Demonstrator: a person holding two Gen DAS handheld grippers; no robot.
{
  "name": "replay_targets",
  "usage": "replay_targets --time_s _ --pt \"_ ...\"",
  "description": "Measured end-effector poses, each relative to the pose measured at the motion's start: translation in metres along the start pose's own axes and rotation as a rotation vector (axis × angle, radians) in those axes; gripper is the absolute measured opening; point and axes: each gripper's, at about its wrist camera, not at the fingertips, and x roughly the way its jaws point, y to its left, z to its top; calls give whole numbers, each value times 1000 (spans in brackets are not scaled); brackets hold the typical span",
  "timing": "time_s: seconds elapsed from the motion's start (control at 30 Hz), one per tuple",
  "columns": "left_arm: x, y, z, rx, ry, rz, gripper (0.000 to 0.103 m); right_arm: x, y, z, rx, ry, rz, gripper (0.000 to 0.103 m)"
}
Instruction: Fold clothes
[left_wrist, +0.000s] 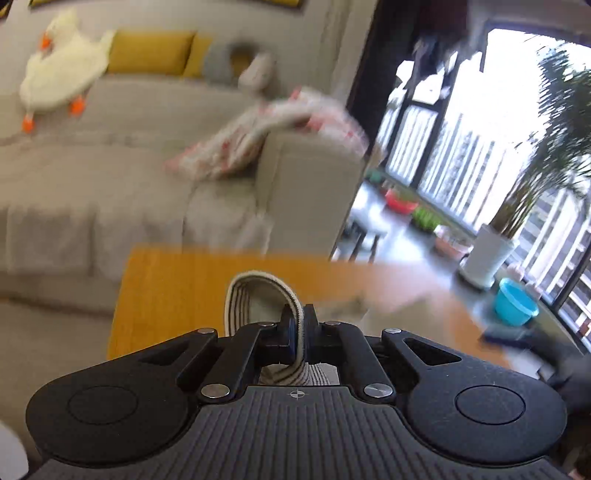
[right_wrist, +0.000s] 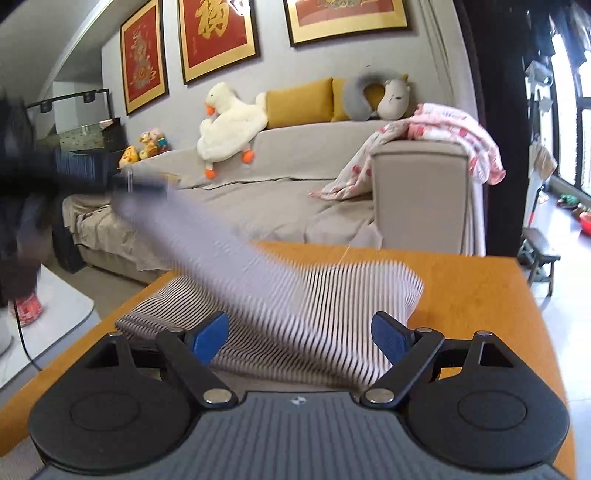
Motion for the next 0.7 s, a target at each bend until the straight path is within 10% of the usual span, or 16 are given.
replay_targets --time_s 0.37,0.6,0.7 --pt "-14 40 -1 -97 -12 92 32 73 -40 17 323 157 49 76" --pt "-29 10 18 -213 -55 -197 48 71 -38 13 279 140 26 71" --pt "6 1 4 -215 56 -149 49 61 -27 21 191 72 -3 71"
